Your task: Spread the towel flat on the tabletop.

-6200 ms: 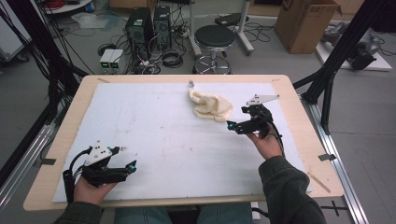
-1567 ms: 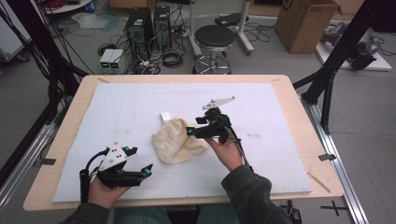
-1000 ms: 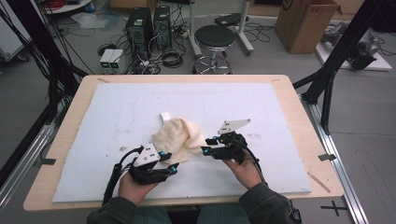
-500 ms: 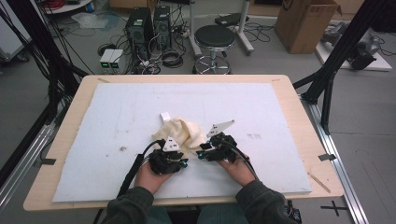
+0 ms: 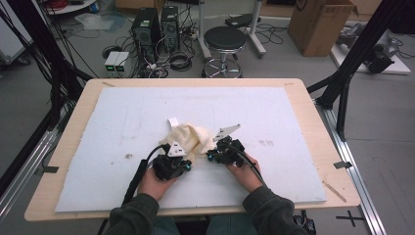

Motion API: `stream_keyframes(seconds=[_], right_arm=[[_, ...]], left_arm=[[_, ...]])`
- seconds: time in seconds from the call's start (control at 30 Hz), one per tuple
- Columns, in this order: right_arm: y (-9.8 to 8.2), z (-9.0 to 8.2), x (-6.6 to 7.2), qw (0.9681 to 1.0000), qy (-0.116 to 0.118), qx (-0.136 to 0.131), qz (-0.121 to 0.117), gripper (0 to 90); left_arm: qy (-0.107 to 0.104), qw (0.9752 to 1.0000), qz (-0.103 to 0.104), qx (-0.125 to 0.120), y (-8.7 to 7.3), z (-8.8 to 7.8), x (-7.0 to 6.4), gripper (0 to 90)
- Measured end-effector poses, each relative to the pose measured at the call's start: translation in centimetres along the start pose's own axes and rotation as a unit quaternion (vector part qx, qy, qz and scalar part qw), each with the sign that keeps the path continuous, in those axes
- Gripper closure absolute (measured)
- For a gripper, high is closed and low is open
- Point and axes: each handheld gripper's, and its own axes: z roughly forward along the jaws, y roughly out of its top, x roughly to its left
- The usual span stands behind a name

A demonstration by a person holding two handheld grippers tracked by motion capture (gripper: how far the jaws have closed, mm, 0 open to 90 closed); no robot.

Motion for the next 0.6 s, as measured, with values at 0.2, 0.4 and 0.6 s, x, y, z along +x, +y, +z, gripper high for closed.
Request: stream_keyframes(seconds=[0.2,0.4,0.6], right_arm=[[-0.3,-3.2,-0.5,0.9998,0.0,-0.019,0.01,84.1],[-1.1,-5.9,0.0,0.9996,-0.004,-0.028,0.001,84.0],[-2.4,-7.6,1.6,0.9994,0.006,-0.028,-0.021,83.9]], left_arm=[[-0.002,0.9995,0.0,-0.033,-0.9,-4.3,1.5,87.2],[0.014,0.998,0.003,-0.061,-2.9,-8.1,2.7,87.2],[0.027,0.9967,0.008,-0.076,-5.2,-10.9,2.8,87.2]])
